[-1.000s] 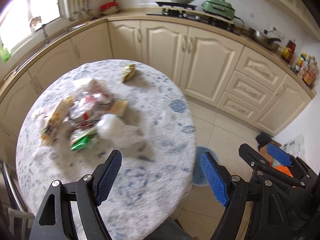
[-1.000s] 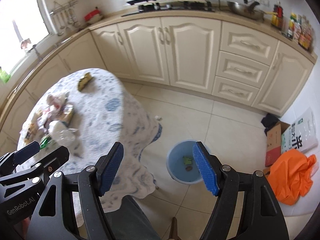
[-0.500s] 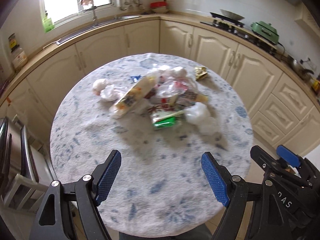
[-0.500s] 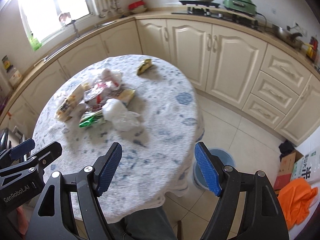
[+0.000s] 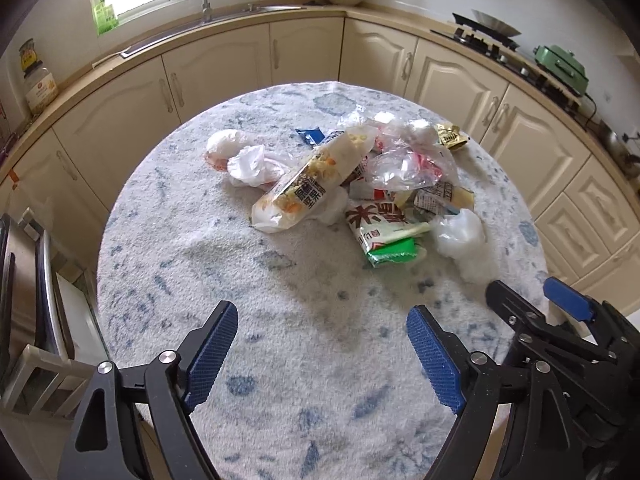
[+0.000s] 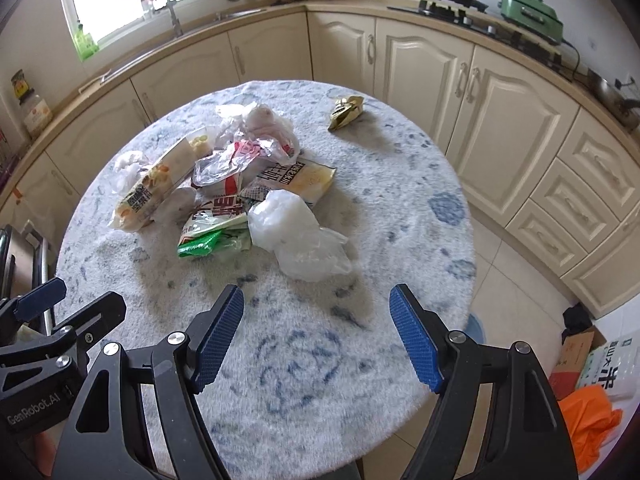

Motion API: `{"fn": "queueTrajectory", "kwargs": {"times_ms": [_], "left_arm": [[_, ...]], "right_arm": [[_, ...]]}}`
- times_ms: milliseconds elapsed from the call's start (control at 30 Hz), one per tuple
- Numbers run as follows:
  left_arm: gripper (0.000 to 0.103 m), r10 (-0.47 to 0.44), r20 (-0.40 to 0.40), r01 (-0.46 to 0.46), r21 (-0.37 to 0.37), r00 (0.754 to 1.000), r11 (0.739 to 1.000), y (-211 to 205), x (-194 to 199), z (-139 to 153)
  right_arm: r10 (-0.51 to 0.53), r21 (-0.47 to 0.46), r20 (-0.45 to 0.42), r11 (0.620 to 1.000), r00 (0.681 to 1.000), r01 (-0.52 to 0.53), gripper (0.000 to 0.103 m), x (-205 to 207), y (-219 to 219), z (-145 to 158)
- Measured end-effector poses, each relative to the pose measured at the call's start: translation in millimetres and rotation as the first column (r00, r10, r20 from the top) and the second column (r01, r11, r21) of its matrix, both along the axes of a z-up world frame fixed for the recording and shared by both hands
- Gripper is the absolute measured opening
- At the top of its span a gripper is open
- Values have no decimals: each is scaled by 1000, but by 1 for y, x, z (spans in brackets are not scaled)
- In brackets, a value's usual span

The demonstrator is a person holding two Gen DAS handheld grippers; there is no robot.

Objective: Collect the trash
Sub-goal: 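Grasp the white-and-red rice bag with the left tool while the right tool grasps a clear plastic bag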

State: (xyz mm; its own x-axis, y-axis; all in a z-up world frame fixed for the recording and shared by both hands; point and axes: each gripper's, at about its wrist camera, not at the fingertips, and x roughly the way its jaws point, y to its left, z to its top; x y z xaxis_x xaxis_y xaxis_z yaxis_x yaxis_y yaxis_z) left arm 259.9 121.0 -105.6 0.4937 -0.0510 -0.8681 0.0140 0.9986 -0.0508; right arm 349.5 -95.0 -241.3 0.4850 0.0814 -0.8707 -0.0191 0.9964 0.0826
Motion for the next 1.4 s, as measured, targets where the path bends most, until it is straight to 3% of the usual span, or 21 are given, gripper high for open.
{"fn": "queueTrajectory", "kwargs": {"times_ms": [200, 333, 367, 500, 567, 867, 1000, 1067, 1133, 1400], "left_arm": [[83, -49, -51, 44, -92, 998, 995, 0, 39, -21], [83, -33, -73, 25, -101, 997, 995, 1, 62, -33], [83, -27, -77, 19, -101, 997, 995, 1, 67, -35], [83, -21, -100, 11, -100, 995, 995, -7, 83, -46], [83, -27, -110, 16, -101, 994, 995, -14, 88, -50], [87, -18, -137, 4, -101, 990, 995, -46, 111, -73], [89, 11, -179, -28, -95, 984, 995, -53, 129, -91], [89, 21, -149, -32, -72, 989, 997, -56, 135, -91], [69, 8, -127, -16, -62, 992, 998, -60, 136, -93], [66, -5, -100, -1, -55, 995, 998, -62, 129, -94]], "right_arm": [[17, -11, -54, 1000, 998, -17, 77, 36, 5, -26], [17, 44, -105, 999, 994, -12, 76, 57, 1, -43], [27, 60, -111, 998, 993, -20, 67, 59, -1, -46], [23, 89, -97, 996, 995, -15, 53, 57, -9, -46], [25, 125, -85, 992, 996, -14, 39, 50, -18, -40], [-38, 140, 5, 990, 999, 37, 37, 37, -60, -8], [-73, 109, -8, 991, 997, 73, 37, 44, -71, -12], [-78, 110, -30, 991, 996, 81, 37, 48, -75, -19], [-79, 114, -49, 990, 996, 85, 37, 49, -78, -25], [-75, 127, -59, 988, 995, 82, 37, 50, -80, -31]]}}
